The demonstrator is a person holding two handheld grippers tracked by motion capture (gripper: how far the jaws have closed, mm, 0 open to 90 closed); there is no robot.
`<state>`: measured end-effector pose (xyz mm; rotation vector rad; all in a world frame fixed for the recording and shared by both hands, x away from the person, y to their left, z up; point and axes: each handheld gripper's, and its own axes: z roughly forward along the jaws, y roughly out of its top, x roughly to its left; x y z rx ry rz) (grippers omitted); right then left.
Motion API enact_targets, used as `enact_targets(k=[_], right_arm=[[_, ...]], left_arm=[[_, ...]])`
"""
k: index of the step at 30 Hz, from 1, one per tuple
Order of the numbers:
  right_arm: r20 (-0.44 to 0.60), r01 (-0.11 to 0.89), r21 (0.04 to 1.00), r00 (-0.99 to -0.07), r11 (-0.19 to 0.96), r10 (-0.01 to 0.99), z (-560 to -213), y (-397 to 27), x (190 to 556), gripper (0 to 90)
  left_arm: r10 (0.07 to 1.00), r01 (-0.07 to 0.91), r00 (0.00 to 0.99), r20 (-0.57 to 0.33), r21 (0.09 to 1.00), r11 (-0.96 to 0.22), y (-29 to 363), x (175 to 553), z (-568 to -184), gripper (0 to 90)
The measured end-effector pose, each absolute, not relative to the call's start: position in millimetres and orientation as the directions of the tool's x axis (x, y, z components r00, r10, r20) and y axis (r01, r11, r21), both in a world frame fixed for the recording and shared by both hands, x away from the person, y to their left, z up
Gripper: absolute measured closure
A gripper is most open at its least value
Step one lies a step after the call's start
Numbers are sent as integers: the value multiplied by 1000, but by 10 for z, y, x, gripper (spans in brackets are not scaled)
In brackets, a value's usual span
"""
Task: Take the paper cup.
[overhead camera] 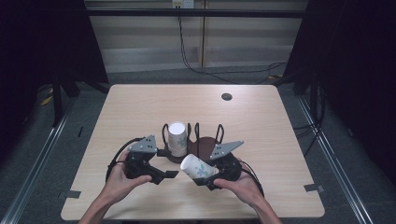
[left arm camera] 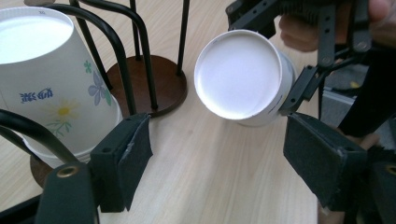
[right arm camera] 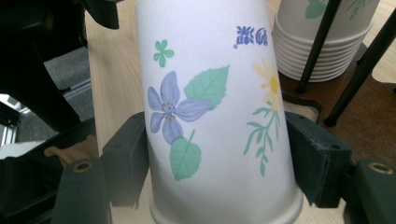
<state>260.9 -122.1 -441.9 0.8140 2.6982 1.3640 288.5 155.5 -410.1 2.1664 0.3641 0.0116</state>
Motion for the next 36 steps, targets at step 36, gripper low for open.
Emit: enact_targets(k=[36], right_arm=[[98,337,559,-934,758,343,-4338,-942,2688,290]], left_arm=[[174,190,980,-98,724,-663,1391,2810,-4243,231]])
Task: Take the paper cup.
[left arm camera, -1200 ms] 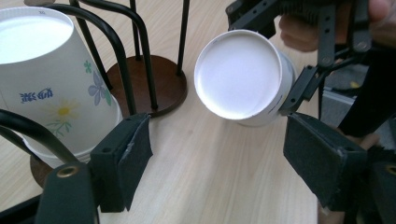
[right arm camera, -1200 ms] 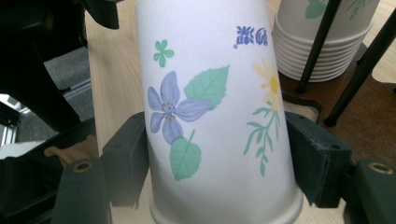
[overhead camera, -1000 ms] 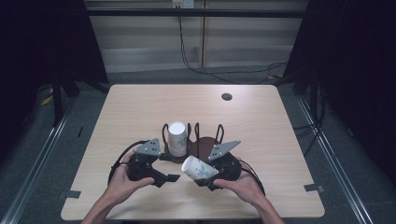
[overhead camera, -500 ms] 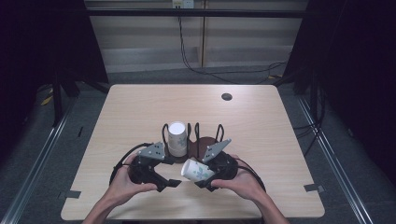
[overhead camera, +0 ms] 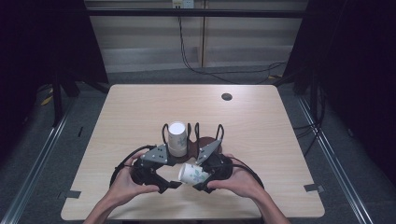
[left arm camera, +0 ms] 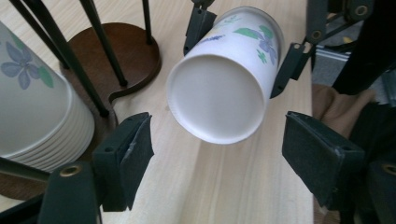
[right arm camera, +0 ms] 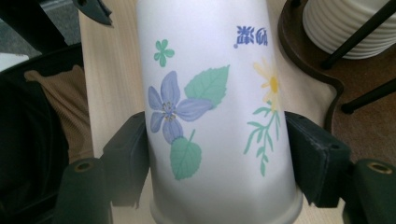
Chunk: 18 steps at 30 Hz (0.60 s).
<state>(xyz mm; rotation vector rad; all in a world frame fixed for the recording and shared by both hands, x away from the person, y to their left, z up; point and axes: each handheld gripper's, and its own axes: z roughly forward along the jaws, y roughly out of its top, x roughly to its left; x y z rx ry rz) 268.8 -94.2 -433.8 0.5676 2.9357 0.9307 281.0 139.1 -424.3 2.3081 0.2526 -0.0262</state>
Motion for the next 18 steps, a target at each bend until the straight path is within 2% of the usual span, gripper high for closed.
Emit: enact_targets(k=[18], right_arm=[[94,275,479,-960,834,262,-4310,-788,2617,296]], left_arm=[[127,201,979,-159,672,-712,1306,2801,-4286,246]])
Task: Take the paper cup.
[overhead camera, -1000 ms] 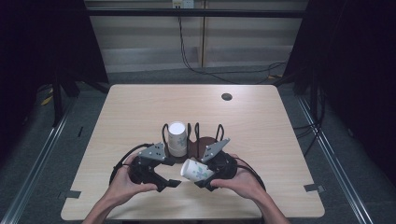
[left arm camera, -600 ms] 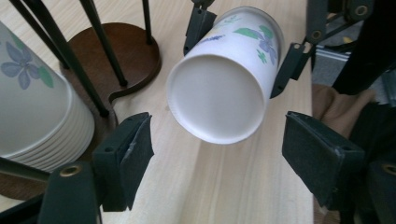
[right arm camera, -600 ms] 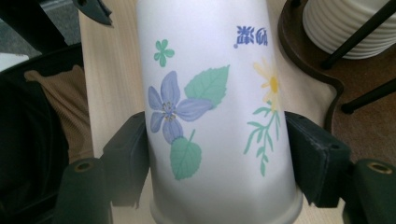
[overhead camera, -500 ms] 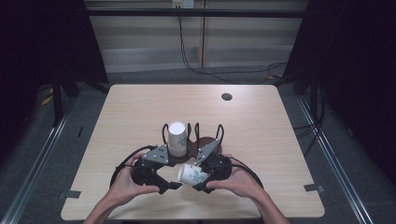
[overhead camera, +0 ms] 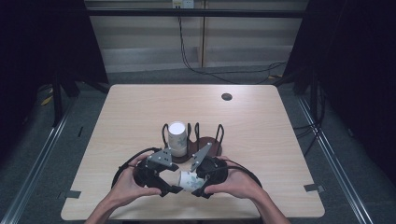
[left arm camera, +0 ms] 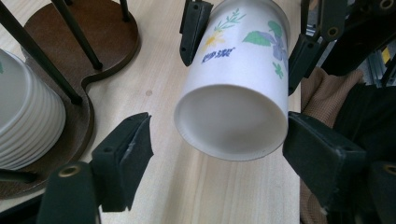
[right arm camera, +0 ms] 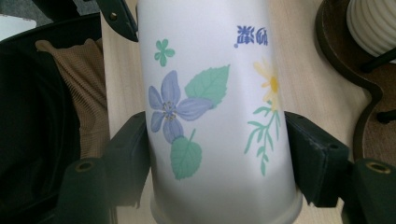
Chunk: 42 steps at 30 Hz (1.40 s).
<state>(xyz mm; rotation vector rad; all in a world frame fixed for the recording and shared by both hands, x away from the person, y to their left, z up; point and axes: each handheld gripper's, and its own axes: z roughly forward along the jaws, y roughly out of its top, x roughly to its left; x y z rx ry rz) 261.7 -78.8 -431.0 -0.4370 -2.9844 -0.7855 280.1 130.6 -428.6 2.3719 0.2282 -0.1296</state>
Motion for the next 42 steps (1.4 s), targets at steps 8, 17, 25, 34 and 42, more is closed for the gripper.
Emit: enact_targets(k=[8,17,25,34,42], right_arm=[[97,252,474,-967,844,234,-4328,-728,2587,294],[98,238,478,-971,845,218,-4357,-688,2572,295],[87,226,496,-974,839,211,-4364,-642,2563,296],[90,221,496,-975,839,204,-4382,-638,2559,286],[85,225,539,-973,812,213,-4366,-679,2564,240]], left_arm=[[91,192,978,-189,637,-747,1256,2799,-4332,268],[82,200,973,-214,619,-760,1204,2793,-4361,262],[69,191,974,-214,627,-755,1212,2776,-4358,310],[67,199,972,-227,631,-749,1212,2765,-4358,349],[83,206,973,-216,645,-736,1229,2751,-4311,365]])
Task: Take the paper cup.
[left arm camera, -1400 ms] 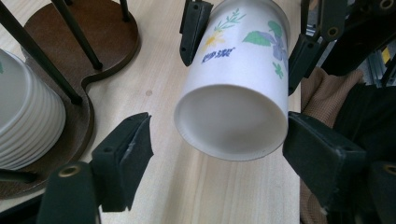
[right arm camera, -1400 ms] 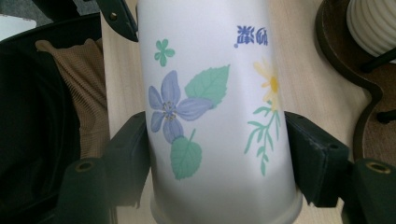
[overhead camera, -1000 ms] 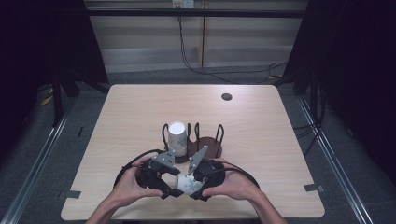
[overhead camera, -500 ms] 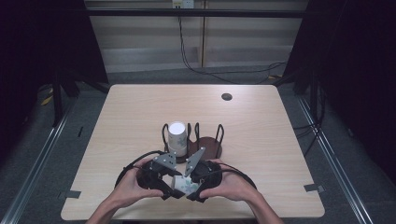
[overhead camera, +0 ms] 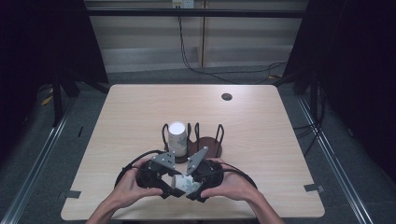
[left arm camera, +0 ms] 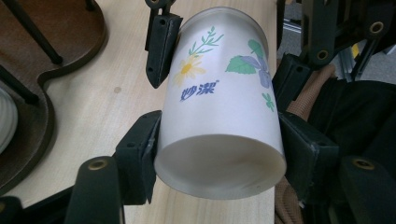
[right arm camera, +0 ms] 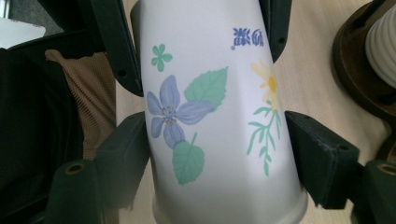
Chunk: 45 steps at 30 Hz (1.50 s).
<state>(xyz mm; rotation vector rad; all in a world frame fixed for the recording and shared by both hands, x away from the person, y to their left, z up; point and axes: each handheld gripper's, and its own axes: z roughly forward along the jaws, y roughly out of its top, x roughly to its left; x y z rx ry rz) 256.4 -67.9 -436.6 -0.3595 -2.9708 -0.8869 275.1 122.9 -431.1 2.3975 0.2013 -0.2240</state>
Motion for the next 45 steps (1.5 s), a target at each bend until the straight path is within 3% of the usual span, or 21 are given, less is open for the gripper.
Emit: enact_targets(k=[8,17,37,45], right_arm=[[89,243,579,-968,778,236,-4371,-779,2595,136],[97,330,605,-934,725,344,-4394,-994,2605,141],[188,403,727,-895,556,404,-4450,-1280,2560,147],[187,400,734,-896,549,403,-4471,-1249,2551,138]], left_arm=[[101,220,971,-215,656,-722,1286,2768,-4303,364],[144,244,969,-202,676,-695,1351,2781,-4310,362],[180,266,964,-197,770,-581,1461,2774,-4357,361],[186,270,962,-200,793,-546,1481,2765,-4373,359]])
